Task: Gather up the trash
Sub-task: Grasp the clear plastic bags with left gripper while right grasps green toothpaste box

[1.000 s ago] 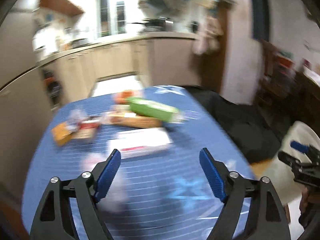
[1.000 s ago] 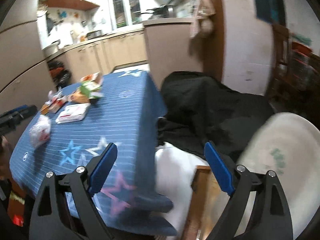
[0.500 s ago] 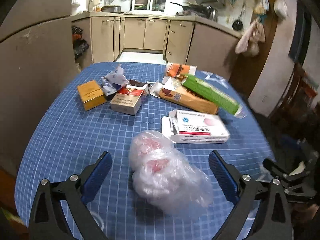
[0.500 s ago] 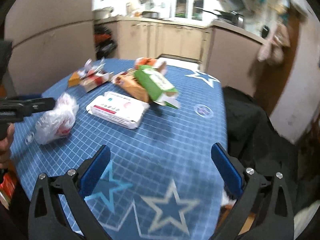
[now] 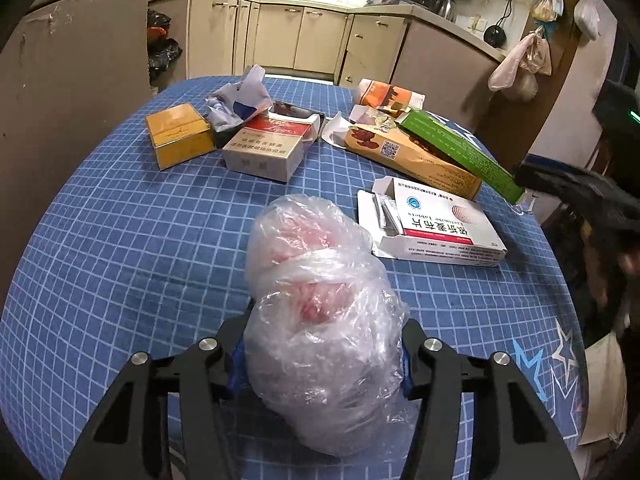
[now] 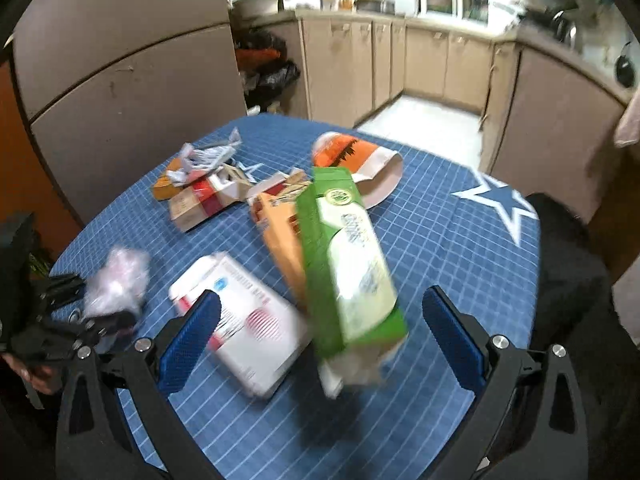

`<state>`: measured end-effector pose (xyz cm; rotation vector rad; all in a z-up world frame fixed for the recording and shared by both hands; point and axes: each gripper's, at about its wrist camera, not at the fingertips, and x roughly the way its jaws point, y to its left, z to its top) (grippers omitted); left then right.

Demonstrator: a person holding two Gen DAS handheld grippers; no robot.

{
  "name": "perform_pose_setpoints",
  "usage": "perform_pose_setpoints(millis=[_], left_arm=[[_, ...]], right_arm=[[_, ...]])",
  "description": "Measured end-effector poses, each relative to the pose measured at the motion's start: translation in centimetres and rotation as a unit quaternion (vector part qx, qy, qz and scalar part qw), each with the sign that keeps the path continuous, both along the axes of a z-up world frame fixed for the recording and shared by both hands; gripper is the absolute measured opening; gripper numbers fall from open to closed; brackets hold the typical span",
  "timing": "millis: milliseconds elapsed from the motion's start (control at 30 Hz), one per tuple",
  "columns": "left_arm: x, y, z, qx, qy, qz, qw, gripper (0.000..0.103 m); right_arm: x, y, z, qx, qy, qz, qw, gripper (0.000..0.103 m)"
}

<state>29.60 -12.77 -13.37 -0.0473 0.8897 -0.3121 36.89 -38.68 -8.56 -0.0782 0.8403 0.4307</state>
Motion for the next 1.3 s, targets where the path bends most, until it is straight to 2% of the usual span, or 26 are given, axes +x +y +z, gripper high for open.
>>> perform_pose_setpoints(millis=[233, 267, 300, 367, 400, 500, 767, 933, 1133, 1300], left_arm=[[-0.1, 0.3, 0.3, -0.006, 0.002, -0.008, 0.9999, 0.056], [-0.1, 0.3, 0.3, -0.008, 0.003, -0.008, 0.9999, 0.056], [-0.1, 0.4, 0.4, -0.01, 0.004, -0.009, 0.9999, 0.056], [0.0, 0.4, 0.4, -0.01, 0.004, -0.009, 0.9999, 0.056], [0.0, 0.4, 0.4, -0.01, 0.003, -0.008, 0.9999, 0.056], [0.0, 0.3, 0.4, -0.008, 0.002, -0.006, 1.0, 0.056], [-0.3, 0.2, 0.5, -0.002, 0.001, -0.007, 1.0, 0.056], [-1.7, 0.0, 0.9, 0.004, -0.008, -0.017, 0.9998, 0.056], [-3.6, -0.1, 1.4, 0.025, -0.028, -0.02, 0.9991, 0.055], [-5.5, -0.5, 2.1, 0.046, -0.05, -0.024, 0.9974, 0.055]], right_arm=[[5.1, -0.4, -2.5, 0.035, 0.061, 0.016, 0.997, 0.097], [5.1, -0.3, -2.7, 0.035, 0.066, 0.023, 0.997, 0.086], [4.9, -0.2, -2.8, 0.028, 0.065, 0.029, 0.997, 0.063], [4.0, 0.2, -2.6, 0.014, 0.047, 0.033, 0.998, 0.046], [3.7, 0.2, -2.5, 0.01, 0.041, 0.031, 0.999, 0.041], [2.1, 0.0, -1.8, 0.014, 0.019, 0.025, 0.999, 0.037], [-2.8, -0.6, 0.5, 0.052, -0.029, -0.025, 0.998, 0.034], [-7.5, 0.4, 0.6, 0.085, -0.023, -0.074, 0.993, 0.034], [-14.1, 2.2, -1.4, 0.129, 0.001, -0.118, 0.985, 0.033], [-18.1, 3.1, -2.5, 0.128, 0.005, -0.159, 0.979, 0.032]])
